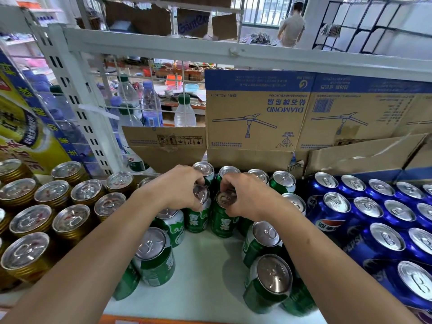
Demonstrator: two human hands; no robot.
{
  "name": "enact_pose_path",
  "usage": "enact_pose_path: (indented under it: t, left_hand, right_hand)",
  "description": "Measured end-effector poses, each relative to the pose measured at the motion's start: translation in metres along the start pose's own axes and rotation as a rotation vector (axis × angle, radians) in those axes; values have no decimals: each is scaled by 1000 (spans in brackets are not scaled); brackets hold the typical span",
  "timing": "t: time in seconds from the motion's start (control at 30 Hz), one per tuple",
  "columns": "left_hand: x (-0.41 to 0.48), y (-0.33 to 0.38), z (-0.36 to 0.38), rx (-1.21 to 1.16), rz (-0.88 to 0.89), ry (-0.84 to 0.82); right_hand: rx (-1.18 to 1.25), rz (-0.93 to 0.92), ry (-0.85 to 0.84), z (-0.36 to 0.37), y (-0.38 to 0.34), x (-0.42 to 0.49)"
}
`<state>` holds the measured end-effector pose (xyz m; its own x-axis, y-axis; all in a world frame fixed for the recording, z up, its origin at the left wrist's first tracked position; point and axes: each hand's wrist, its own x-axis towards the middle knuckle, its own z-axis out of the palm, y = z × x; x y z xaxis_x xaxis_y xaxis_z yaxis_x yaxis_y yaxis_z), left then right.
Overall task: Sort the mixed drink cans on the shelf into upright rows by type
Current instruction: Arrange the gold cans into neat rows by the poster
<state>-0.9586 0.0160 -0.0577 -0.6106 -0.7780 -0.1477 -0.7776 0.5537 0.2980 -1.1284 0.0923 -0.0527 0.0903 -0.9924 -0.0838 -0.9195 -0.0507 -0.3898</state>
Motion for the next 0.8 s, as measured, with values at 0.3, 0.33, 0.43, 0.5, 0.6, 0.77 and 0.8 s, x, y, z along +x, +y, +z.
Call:
enact_pose_path:
  t: [0.3,0.33,0.43,0.5,0.6,0.77,0.8]
  left_hand:
    - [1,-6,8,-95,8,53]
    - [1,-6,9,-83,10,57]
    - [1,-4,12,-49,24,60]
    - [0,-4,12,-53,32,53]
    - [0,-6,12,-59,21,23]
    - [-2,-8,12,-101,-12,34]
    - [-2,-8,11,-117,-14,39]
  right_hand:
    - [1,-21,-23,-3,2,3]
    - [7,-28,-16,-2,4,3]
    - [6,-29,8,4,7,3]
    - [-27,-20,47,9,8,4]
    - [-97,37,94,13,7,4]
    - [-32,48,150,14,7,2]
    - [-25,49,145,13,7,2]
